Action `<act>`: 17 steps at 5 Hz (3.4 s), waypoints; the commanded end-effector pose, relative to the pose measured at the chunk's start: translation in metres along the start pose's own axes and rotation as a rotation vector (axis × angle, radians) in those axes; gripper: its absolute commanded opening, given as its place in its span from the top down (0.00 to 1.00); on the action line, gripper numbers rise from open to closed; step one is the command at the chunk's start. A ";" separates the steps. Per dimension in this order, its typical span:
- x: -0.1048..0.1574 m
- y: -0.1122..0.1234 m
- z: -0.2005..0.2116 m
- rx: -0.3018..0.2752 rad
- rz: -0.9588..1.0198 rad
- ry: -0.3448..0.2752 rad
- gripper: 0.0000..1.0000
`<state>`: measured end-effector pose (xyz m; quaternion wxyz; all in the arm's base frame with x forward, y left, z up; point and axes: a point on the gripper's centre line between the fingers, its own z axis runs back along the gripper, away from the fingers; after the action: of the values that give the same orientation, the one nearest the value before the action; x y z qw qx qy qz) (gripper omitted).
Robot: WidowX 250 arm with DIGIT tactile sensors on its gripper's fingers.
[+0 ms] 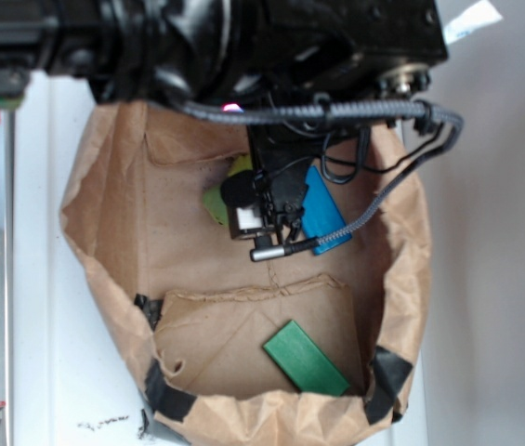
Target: Grab the green animal.
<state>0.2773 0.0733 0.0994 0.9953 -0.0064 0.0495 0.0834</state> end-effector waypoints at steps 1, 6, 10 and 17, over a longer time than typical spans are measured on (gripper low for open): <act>-0.003 -0.001 -0.006 -0.059 0.117 -0.195 0.00; -0.001 -0.007 -0.014 -0.065 0.150 -0.237 0.00; 0.025 -0.002 -0.038 -0.092 0.174 -0.340 0.00; 0.025 -0.002 -0.055 -0.052 0.117 -0.325 1.00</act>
<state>0.2883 0.0656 0.0304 0.9863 -0.0226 -0.0889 0.1372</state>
